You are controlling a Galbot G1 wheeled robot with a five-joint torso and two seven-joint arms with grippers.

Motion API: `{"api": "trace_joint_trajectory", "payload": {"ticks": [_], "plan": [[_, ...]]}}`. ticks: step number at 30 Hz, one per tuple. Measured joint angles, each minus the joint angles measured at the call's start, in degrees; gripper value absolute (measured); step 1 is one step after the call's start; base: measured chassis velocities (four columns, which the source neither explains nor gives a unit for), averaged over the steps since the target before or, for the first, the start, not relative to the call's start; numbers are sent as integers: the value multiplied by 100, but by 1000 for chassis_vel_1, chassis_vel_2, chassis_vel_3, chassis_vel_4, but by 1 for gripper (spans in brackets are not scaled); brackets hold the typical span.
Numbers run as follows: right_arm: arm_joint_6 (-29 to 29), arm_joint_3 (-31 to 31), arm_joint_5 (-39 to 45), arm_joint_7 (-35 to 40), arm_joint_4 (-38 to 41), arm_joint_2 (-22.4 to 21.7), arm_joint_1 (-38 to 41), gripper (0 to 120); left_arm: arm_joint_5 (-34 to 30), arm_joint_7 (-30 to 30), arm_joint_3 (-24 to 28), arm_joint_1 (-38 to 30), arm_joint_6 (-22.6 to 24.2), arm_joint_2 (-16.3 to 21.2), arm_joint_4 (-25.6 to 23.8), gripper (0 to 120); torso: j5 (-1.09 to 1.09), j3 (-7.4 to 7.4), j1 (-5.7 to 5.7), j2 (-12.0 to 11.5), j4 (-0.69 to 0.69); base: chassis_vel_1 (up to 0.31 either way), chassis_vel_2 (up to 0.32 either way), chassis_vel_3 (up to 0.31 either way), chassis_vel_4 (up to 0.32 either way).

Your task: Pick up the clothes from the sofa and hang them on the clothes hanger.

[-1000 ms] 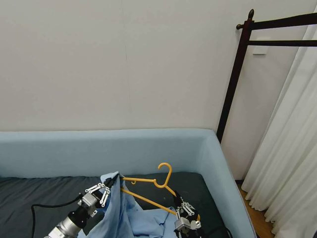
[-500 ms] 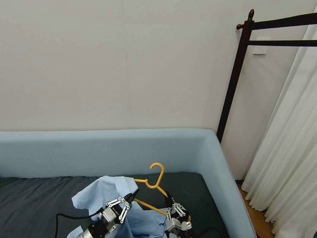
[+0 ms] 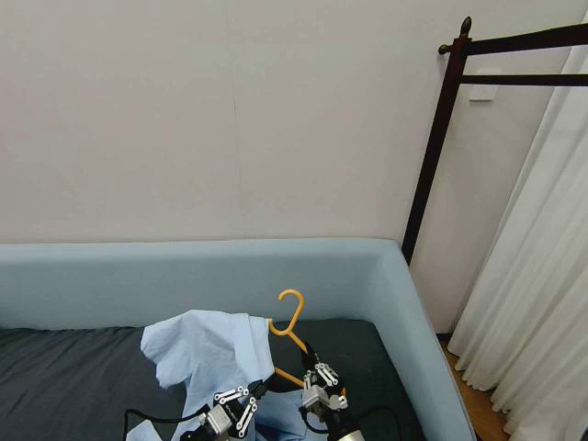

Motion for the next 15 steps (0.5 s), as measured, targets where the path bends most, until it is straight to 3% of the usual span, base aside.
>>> {"api": "trace_joint_trajectory", "payload": {"ticks": [7,15], "plan": [[-23,156,183,-15,166,-71,67,5,19,173,-66,7,-122,-10,257,0,0,0,0,0,1,0,0,0,0],[219,204,154,-93,274,-119,-25,5,44,-369,-108,-28,-167,4,234,0,0,0,0,0,0,0,0,0,0]]}}
